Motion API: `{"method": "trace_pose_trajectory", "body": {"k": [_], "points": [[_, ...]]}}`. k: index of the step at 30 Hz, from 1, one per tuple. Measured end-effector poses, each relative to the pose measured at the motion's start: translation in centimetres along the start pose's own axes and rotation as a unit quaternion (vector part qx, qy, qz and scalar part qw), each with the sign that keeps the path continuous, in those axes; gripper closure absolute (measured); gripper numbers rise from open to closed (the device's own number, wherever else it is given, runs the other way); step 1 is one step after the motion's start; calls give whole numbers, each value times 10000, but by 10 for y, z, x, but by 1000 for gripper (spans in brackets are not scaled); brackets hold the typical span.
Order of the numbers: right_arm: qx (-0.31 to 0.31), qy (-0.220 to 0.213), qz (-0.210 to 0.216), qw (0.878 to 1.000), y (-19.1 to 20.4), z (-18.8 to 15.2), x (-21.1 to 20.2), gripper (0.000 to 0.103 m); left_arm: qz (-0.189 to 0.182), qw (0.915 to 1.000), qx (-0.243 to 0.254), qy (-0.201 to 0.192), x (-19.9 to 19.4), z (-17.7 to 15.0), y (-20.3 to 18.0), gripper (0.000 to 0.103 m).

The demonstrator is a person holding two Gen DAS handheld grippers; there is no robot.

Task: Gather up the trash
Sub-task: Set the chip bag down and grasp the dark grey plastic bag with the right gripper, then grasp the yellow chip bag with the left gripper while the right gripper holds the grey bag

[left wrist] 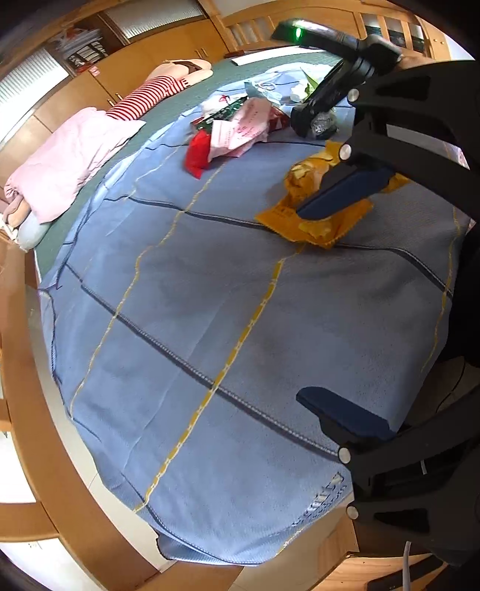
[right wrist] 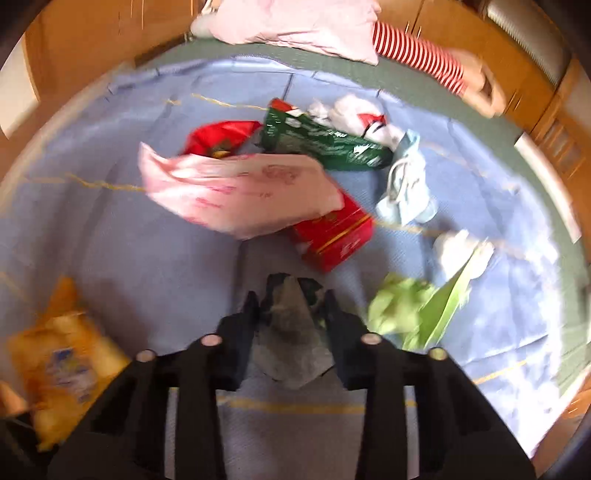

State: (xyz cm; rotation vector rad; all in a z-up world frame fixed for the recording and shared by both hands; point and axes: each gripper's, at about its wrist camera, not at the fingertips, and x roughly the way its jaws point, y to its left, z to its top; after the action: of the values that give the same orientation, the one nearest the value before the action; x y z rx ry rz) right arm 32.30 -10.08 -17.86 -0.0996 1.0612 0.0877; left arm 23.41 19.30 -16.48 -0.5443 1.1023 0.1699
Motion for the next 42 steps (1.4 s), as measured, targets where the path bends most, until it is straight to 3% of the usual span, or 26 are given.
{"method": "trace_pose_trajectory", "body": {"k": [3, 4, 10, 15, 19, 21, 23, 27, 29, 31, 34, 36, 38, 39, 41, 42], "points": [[779, -310, 1310, 9878, -18, -15, -24, 71, 9, 10000, 57, 10, 1, -1, -3, 12], [894, -365, 1486, 9842, -23, -19, -30, 71, 12, 10000, 62, 19, 2, -1, -3, 12], [631, 139, 1246, 9901, -25, -52, -25, 67, 8, 9999, 99, 104, 5, -4, -4, 12], [593, 260, 1034, 9925, -38, -72, -36, 61, -9, 9997, 191, 182, 9, -8, -9, 12], [304, 427, 280, 9982, -48, -87, -42, 59, -31, 9995, 241, 220, 10, -10, -11, 12], [288, 520, 166, 9981, -54, -95, -41, 37, -41, 9994, 253, 220, 10, -10, -12, 12], [318, 604, 33, 9977, -57, -102, -38, 33, -67, 9993, 269, 240, 10, -11, -13, 12], [249, 803, -76, 9964, -53, -107, -27, 34, -300, 9981, 416, 338, 14, -14, -22, 10], [201, 826, -8, 9964, -45, -109, -25, 49, -530, 9954, 670, 423, 19, -17, -33, 10], [113, 706, -22, 9974, -36, -110, -27, 56, -644, 9931, 877, 444, 21, -22, -44, 10], [235, 654, 264, 9972, -26, -115, -31, 56, -838, 9855, 1429, 355, 25, -31, -71, 10], [343, 661, 373, 9965, -23, -119, -31, 56, -766, 9822, 1689, 291, 31, -34, -84, 10], [336, 602, 351, 9970, -19, -122, -35, 56, -643, 9796, 1888, 235, 42, -38, -94, 17], [331, 570, 373, 9971, -17, -124, -38, 56, -566, 9786, 1961, 273, 47, -39, -96, 34], [400, 493, 424, 9971, -17, -126, -43, 56, -517, 9778, 2018, 221, 55, -40, -99, 40], [440, 426, 419, 9972, -18, -127, -46, 56, -514, 9779, 2020, 151, 53, -39, -98, 50]]}}
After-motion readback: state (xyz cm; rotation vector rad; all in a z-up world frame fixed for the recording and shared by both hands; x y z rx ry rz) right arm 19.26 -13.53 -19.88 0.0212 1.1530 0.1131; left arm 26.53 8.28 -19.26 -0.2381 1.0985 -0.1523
